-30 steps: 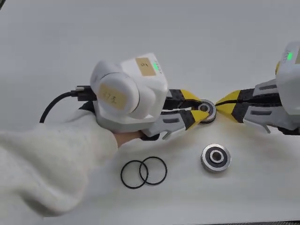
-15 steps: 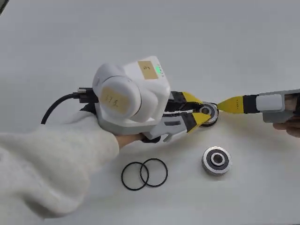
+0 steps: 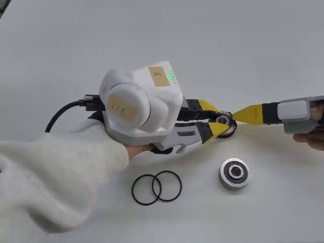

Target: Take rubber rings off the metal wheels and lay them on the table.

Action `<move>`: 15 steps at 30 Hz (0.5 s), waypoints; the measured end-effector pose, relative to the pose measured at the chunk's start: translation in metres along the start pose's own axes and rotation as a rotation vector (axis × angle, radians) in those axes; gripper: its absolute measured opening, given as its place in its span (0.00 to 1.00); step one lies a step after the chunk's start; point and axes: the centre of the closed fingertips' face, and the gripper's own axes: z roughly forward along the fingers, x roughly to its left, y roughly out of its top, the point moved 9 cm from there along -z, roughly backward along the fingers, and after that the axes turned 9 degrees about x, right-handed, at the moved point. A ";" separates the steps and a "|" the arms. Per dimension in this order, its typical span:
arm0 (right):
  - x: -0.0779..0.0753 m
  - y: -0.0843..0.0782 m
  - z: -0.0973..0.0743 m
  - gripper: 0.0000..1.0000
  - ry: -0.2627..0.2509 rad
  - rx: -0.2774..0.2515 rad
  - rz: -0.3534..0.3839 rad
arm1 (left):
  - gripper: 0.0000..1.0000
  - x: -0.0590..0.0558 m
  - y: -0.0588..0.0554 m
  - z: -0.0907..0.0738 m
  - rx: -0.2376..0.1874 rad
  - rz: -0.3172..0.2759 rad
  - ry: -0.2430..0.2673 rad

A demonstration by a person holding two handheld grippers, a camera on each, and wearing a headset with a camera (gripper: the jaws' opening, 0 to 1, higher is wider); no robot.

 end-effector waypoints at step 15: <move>0.011 -0.002 0.007 0.00 0.018 0.001 -0.028 | 0.13 0.000 0.001 0.001 0.000 -0.001 0.000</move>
